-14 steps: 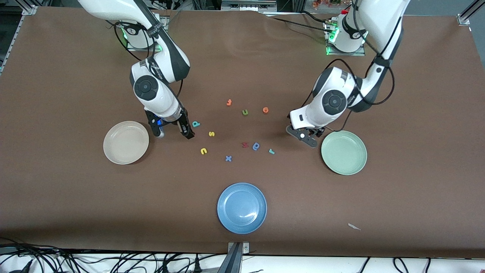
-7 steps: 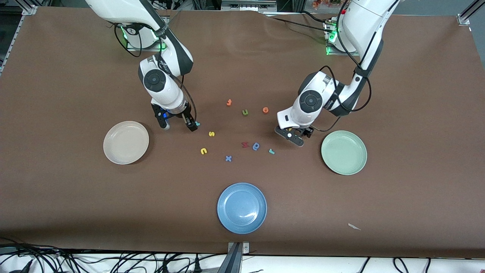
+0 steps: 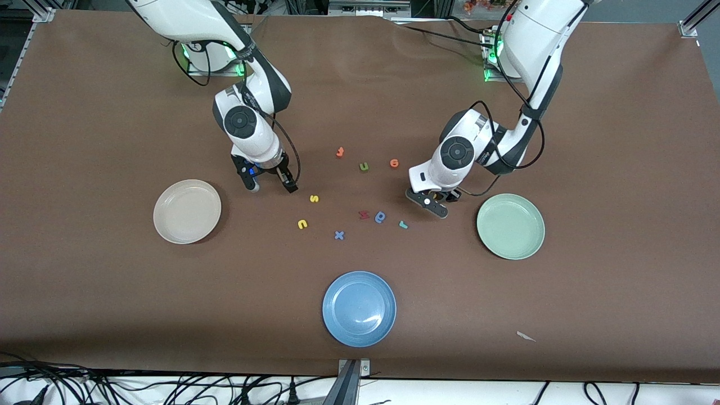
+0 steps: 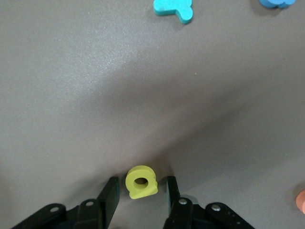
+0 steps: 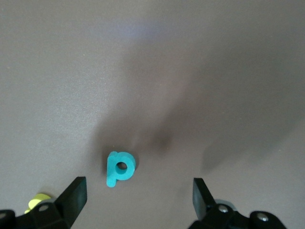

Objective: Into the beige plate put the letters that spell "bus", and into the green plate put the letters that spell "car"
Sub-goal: 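Place yellow d on the green plate while the right gripper carries p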

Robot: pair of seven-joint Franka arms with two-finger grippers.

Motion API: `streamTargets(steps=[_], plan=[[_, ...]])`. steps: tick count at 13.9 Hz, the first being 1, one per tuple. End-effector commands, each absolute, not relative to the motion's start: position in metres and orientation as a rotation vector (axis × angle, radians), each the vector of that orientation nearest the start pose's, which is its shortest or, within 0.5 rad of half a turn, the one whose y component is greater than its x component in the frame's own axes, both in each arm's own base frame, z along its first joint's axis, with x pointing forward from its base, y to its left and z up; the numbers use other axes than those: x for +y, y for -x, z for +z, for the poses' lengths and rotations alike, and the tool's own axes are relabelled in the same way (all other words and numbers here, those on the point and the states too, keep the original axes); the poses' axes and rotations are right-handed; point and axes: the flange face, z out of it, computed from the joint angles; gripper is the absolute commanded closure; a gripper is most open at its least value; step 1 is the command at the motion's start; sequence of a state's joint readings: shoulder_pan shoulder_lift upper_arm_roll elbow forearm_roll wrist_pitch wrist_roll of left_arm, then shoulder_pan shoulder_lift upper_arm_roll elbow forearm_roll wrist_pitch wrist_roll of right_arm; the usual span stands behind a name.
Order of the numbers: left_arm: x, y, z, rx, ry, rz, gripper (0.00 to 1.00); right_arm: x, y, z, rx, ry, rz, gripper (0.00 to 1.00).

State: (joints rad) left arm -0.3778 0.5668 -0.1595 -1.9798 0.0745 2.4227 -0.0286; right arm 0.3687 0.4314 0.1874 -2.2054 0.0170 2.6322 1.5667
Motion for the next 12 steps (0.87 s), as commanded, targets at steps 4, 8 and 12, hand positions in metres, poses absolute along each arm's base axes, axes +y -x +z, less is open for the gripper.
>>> streamTargets(steps=[4, 8, 12], plan=[[-0.307, -0.522, 0.186, 0.828, 3.019, 0.142, 0.82, 0.294, -0.479, 0.175, 1.523, 2.703, 0.065, 0.02], [-0.274, -0.551, 0.239, 0.803, 2.992, 0.153, 0.8, 0.295, -0.479, 0.17, 1.517, 2.691, 0.057, 0.02], [-0.193, -0.588, 0.244, 0.844, 2.932, 0.14, 0.79, 0.298, -0.479, 0.17, 1.506, 2.685, 0.049, 0.13]])
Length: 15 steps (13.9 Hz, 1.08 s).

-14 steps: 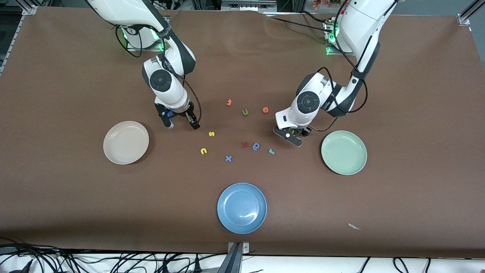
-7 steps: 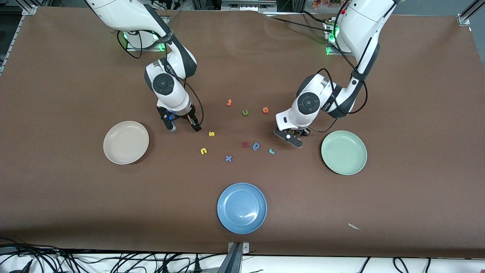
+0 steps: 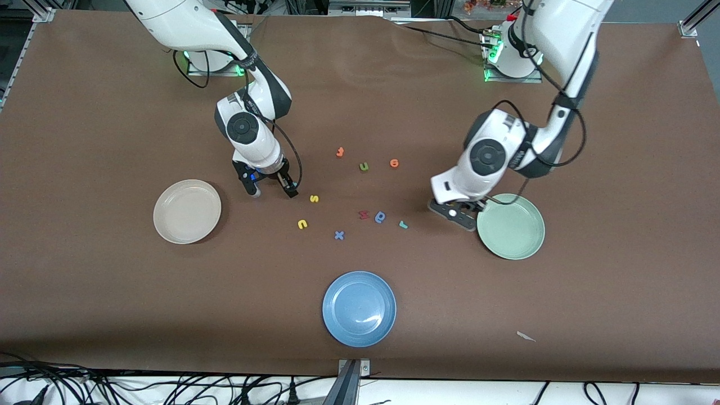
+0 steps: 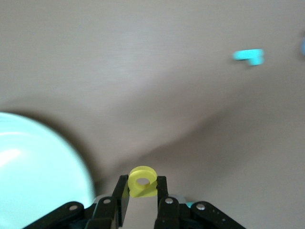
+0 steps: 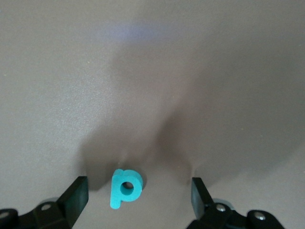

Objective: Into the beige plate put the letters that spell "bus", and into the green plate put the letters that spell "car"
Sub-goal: 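Place yellow d on the green plate while the right gripper carries p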

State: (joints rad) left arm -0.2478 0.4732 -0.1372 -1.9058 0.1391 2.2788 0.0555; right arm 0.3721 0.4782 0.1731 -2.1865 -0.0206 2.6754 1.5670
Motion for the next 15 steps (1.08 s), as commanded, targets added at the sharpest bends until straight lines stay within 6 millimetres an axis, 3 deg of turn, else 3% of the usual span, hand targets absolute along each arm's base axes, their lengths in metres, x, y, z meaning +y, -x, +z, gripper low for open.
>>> streamTargets(steps=[1, 2, 5, 8, 12, 15], plan=[[-0.181, -0.594, 0.242, 0.848, 2.905, 0.134, 0.78, 0.298, -0.478, 0.168, 1.505, 2.688, 0.052, 0.22], [-0.173, -0.596, 0.239, 0.852, 2.886, 0.136, 0.72, 0.298, -0.478, 0.167, 1.504, 2.69, 0.052, 0.31], [-0.174, -0.595, 0.235, 0.856, 2.883, 0.146, 0.0, 0.3, -0.476, 0.166, 1.473, 2.714, 0.04, 0.58], [-0.188, -0.588, 0.234, 0.845, 2.902, 0.155, 0.0, 0.3, -0.476, 0.164, 1.453, 2.729, 0.037, 0.76], [-0.237, -0.551, 0.219, 0.643, 2.97, 0.201, 0.0, 0.299, -0.476, 0.164, 1.421, 2.751, 0.036, 0.85], [-0.254, -0.519, 0.207, 0.648, 2.974, 0.257, 0.0, 0.279, -0.498, 0.2, 1.334, 2.84, 0.045, 0.94]])
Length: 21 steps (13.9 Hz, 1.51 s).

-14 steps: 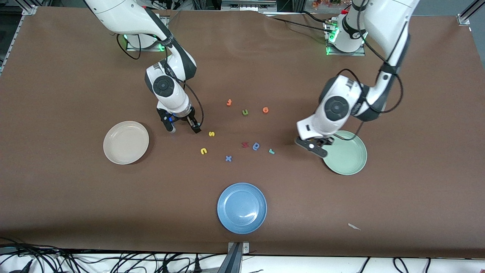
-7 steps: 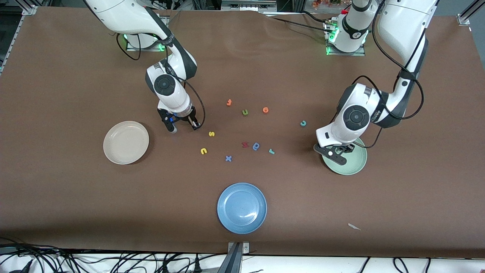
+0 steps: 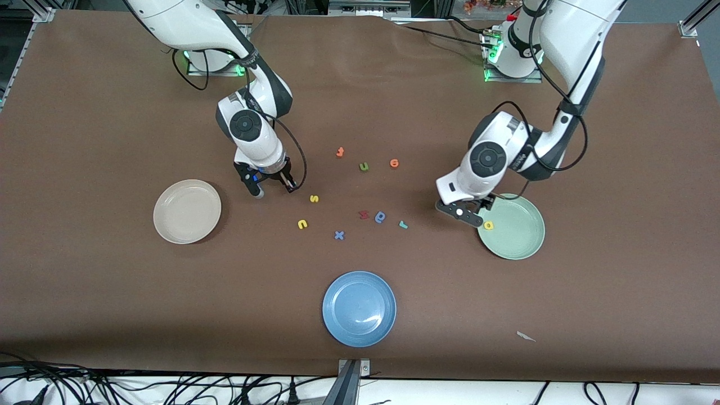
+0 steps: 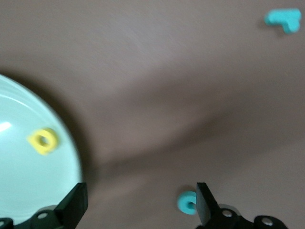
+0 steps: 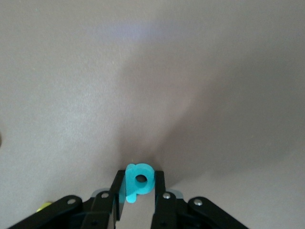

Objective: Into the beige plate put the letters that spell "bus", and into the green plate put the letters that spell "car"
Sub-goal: 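Place teal p on the beige plate while the left gripper grasps teal c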

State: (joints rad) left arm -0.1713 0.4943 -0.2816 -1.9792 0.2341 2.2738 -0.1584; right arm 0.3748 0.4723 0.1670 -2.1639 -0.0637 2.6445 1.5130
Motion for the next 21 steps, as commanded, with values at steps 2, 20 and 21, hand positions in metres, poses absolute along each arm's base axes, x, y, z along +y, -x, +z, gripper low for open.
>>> streamTargets(steps=[2, 20, 21], plan=[[-0.263, -0.502, 0.2, 0.614, 2.978, 0.283, 0.0, 0.248, -0.511, 0.224, 1.202, 2.936, 0.069, 0.95], [-0.251, -0.489, 0.18, 0.523, 3.036, 0.221, 0.99, 0.055, -0.558, 0.243, 0.47, 3.154, 0.104, 0.0], [-0.25, -0.495, 0.195, 0.521, 3.038, 0.181, 0.99, 0.079, -0.561, 0.245, 0.498, 3.148, 0.087, 0.0]])
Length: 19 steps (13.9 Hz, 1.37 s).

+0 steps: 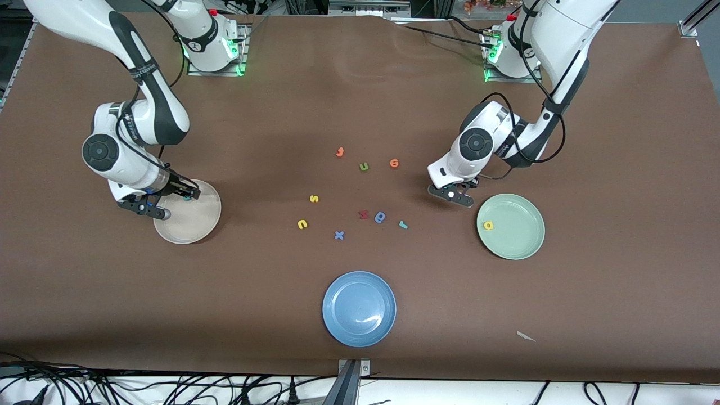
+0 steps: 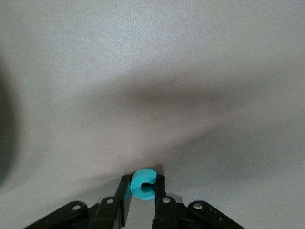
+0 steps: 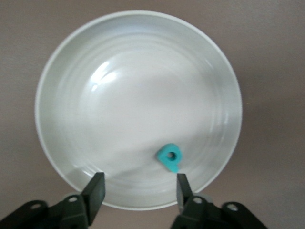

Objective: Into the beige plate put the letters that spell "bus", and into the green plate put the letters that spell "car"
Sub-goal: 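Place teal p on the beige plate while the left gripper grasps teal c, then place teal c on the green plate while the right gripper grasps yellow u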

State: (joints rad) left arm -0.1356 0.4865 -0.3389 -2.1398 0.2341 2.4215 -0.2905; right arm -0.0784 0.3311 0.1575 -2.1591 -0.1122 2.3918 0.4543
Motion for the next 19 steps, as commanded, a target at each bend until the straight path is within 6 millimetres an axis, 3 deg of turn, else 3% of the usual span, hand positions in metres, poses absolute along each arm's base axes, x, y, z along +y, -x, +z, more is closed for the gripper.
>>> streamTargets(steps=[1, 5, 7, 10, 11, 12, 13, 16, 19], plan=[[-0.247, -0.5, 0.208, 0.516, 3.035, 0.149, 0.99, 0.109, -0.562, 0.247, 0.486, 3.151, 0.07, 0.0], [-0.229, -0.535, 0.257, 0.516, 2.964, 0.202, 0.99, 0.213, -0.581, 0.239, 0.567, 3.104, 0.021, 0.0], [-0.196, -0.565, 0.27, 0.528, 2.981, 0.174, 0.99, 0.254, -0.584, 0.231, 0.484, 3.112, 0.005, 0.0], [-0.137, -0.608, 0.266, 0.628, 3.0, 0.158, 0.96, 0.311, -0.584, 0.214, 0.34, 3.123, -0.012, 0.0], [-0.127, -0.616, 0.264, 0.65, 3.004, 0.156, 0.9, 0.317, -0.589, 0.21, 0.329, 3.122, -0.021, 0.0], [-0.117, -0.62, 0.26, 0.653, 3.009, 0.161, 0.46, 0.317, -0.591, 0.203, 0.3, 3.133, -0.016, 0.0], [-0.115, -0.62, 0.259, 0.653, 3.01, 0.162, 0.0, 0.323, -0.59, 0.194, 0.258, 3.144, -0.009, 0.0], [-0.136, -0.615, 0.267, 0.658, 3.023, 0.157, 0.0, 0.344, -0.592, 0.178, 0.194, 3.178, -0.016, 0.0], [-0.194, -0.611, 0.289, 0.742, 3.047, 0.089, 0.0, 0.358, -0.597, 0.172, 0.163, 3.172, -0.029, 0.0]])
